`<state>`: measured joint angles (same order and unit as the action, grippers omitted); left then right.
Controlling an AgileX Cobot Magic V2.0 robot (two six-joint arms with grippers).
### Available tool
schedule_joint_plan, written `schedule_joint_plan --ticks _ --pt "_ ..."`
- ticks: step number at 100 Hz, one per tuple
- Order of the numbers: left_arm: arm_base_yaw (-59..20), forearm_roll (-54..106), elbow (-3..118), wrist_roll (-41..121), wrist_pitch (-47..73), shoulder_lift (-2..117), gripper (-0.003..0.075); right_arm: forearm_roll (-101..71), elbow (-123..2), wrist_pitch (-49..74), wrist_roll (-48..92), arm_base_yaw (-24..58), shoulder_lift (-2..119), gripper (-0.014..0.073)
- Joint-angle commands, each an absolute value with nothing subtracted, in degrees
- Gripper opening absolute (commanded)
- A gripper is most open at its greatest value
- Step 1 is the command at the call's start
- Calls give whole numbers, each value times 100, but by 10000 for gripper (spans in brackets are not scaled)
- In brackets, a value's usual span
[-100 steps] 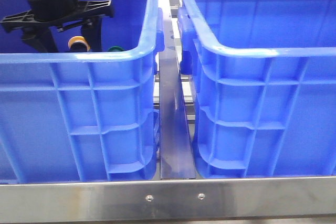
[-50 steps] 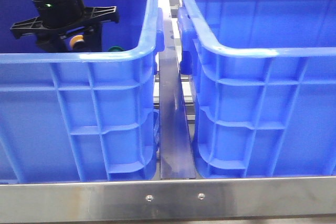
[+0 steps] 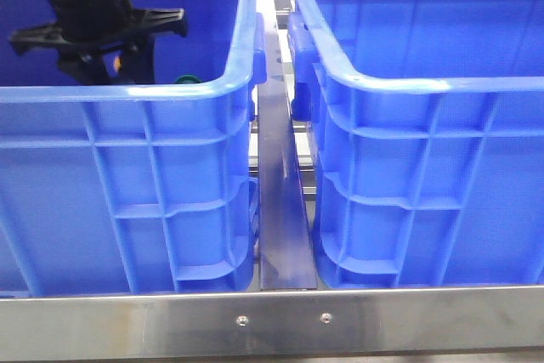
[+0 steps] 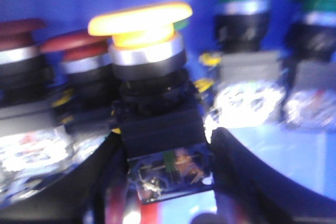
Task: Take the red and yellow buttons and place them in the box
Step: 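Grasp the yellow-capped button with the left gripper and lift it, then pass the yellow button from the left gripper to the right gripper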
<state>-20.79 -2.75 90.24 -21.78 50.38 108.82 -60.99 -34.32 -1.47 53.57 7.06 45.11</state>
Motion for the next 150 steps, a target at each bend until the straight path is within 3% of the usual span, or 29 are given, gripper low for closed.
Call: schedule_joint_plan --ticks 1,46,100,123,150 --pt "-2225 -302 8958 -2248 4576 10171 132 -6103 -3583 -326 5386 674 4451 527" --pt "-2936 -171 7196 -1568 3555 8271 132 -6103 -3583 -323 5386 674 4462 527" --pt "-4704 403 7103 802 3378 7886 132 -6146 -3625 175 5386 674 4756 527" --pt "-4743 403 7103 911 3387 7886 132 -6816 -4299 1869 5263 674 5332 529" --pt "-4743 403 7103 911 3387 7886 132 -7074 -5391 4329 4041 674 6480 531"
